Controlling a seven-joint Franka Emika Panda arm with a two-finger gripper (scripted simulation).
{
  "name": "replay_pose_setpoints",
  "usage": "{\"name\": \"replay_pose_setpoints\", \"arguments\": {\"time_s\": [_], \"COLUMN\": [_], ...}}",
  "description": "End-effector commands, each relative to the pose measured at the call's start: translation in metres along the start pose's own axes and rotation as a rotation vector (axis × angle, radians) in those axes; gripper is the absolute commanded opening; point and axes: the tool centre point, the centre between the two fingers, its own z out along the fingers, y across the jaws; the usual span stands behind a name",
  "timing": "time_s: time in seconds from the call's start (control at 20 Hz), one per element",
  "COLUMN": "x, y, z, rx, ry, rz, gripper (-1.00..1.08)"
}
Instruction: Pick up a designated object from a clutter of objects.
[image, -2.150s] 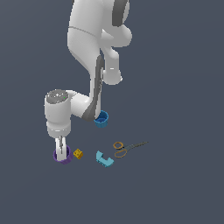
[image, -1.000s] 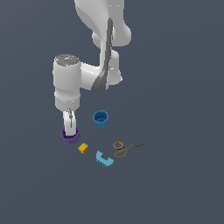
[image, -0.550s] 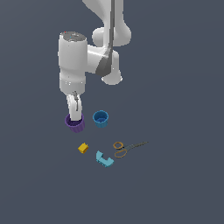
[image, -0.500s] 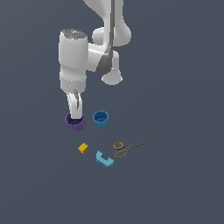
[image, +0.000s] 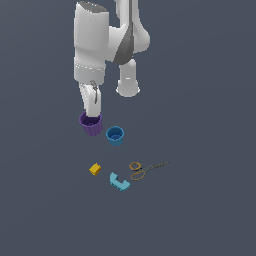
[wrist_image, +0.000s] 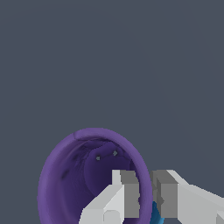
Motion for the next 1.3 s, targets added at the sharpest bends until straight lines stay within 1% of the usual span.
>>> {"name": "replay_pose_setpoints", "arguments": {"time_s": [0.0,0.4,0.7,1.0,1.25], "x": [-0.004,-0.019,-0.029,-0.034,-0.035], "y": [0.003,0.013,0.019,0.021,0.021], "z": [-0.018,-0.075,-0.108,-0.127,-0.131], "rx": [0.001,-0.001,-0.001,-0.001,0.000], "ry": [0.004,0.007,0.005,0.003,0.002], "rz": [0.000,-0.001,-0.002,-0.003,-0.003], "gripper": [-1.00,-1.00,-1.00,-1.00,-1.00]}}
